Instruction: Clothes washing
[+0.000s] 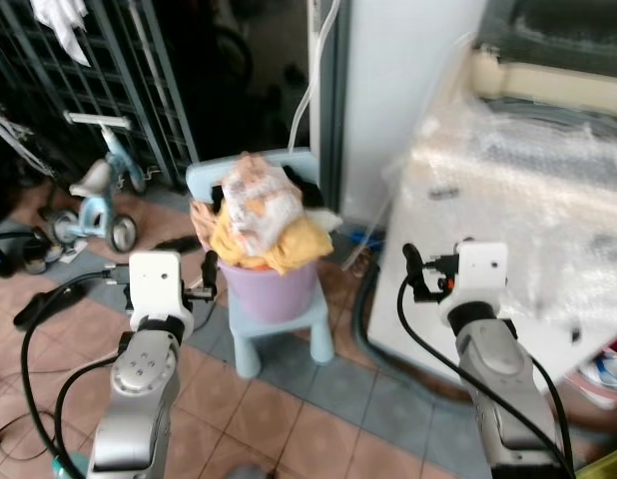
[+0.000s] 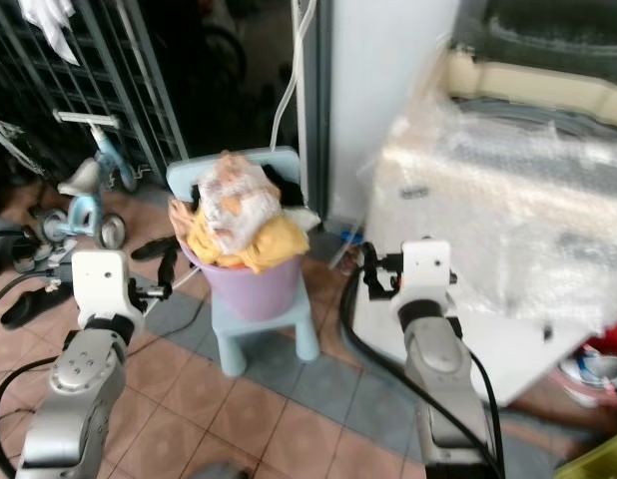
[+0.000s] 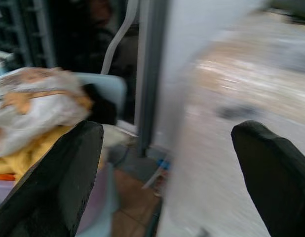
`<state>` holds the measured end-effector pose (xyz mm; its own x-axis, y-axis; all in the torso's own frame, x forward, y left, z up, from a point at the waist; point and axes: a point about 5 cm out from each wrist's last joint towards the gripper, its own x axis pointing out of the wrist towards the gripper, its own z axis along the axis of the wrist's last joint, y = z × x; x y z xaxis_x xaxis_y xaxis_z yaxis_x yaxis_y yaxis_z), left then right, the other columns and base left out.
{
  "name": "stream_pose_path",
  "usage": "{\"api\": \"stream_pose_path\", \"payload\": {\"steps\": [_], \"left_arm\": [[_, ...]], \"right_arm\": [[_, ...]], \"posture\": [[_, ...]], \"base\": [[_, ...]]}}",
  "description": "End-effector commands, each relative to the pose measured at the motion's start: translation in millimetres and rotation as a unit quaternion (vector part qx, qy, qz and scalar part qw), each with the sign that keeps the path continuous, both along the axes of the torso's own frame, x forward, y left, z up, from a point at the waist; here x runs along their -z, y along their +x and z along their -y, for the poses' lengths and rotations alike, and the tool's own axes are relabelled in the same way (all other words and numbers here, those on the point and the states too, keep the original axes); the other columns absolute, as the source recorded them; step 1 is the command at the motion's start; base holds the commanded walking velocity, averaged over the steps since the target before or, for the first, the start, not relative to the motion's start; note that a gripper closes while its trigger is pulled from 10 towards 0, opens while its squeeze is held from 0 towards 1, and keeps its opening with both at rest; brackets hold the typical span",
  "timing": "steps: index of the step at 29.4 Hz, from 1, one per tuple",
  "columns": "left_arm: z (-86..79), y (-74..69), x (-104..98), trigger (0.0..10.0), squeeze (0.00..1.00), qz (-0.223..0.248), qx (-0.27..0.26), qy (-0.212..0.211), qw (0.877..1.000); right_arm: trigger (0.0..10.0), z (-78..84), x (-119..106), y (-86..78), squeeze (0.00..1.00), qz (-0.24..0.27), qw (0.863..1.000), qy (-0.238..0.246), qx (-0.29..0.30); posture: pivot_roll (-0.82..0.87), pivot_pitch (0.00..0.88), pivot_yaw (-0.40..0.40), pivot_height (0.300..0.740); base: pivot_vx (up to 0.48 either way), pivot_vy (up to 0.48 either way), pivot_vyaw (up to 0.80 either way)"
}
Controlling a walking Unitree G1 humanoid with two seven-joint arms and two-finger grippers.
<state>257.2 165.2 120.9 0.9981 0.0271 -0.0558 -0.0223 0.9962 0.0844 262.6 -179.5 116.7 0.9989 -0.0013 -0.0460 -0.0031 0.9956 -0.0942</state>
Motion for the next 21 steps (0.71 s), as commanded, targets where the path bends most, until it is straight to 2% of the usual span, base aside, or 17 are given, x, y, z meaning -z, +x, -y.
{"api": "stream_pose_path", "payload": {"steps": [1, 4, 10, 13, 19, 21], "left_arm": [[-10.2, -3.1, 7, 10.0, 0.00, -0.017, -0.018, 0.006, 1.000], [-8.5, -3.6, 8, 10.0, 0.00, -0.018, -0.016, 0.004, 1.000], [-6.9, -5.0, 9, 10.0, 0.00, -0.020, -0.016, 0.004, 1.000], [-7.0, -5.1, 9, 10.0, 0.00, -0.021, -0.018, 0.002, 1.000], [-6.0, -5.1, 11, 10.0, 0.00, -0.024, -0.020, 0.001, 1.000], [-4.6, -5.9, 12, 10.0, 0.00, -0.028, -0.020, 0.002, 0.999]], "right_arm": [[10.0, -12.6, -3, 2.0, 0.00, 0.008, 1.000, 0.011, -0.024], [10.0, -13.8, -3, 3.1, 0.00, 0.008, 0.999, 0.013, -0.030], [10.0, -18.5, -4, 7.3, 0.00, 0.006, 0.999, 0.010, -0.052], [10.0, -22.6, -4, 8.8, 0.00, 0.008, 0.997, -0.006, -0.073], [10.0, -29.4, -4, 12.0, 0.00, 0.006, 0.995, -0.015, -0.102], [10.0, -31.3, 1, 15.6, 0.00, -0.012, 0.994, -0.019, -0.107]], "posture": [[-0.01, 0.000, 0.024, 0.740], [-0.01, 0.000, 0.022, 0.740], [-0.01, 0.000, 0.016, 0.740], [-0.01, 0.000, 0.015, 0.740], [-0.01, 0.000, 0.015, 0.740], [0.00, 0.000, 0.012, 0.740]], "base": [[0.446, 0.000, 0.80], [0.446, 0.000, 0.66], [0.445, 0.000, 0.00], [0.445, 0.000, 0.00], [0.444, 0.000, 0.73], [0.442, 0.000, 0.74]]}}
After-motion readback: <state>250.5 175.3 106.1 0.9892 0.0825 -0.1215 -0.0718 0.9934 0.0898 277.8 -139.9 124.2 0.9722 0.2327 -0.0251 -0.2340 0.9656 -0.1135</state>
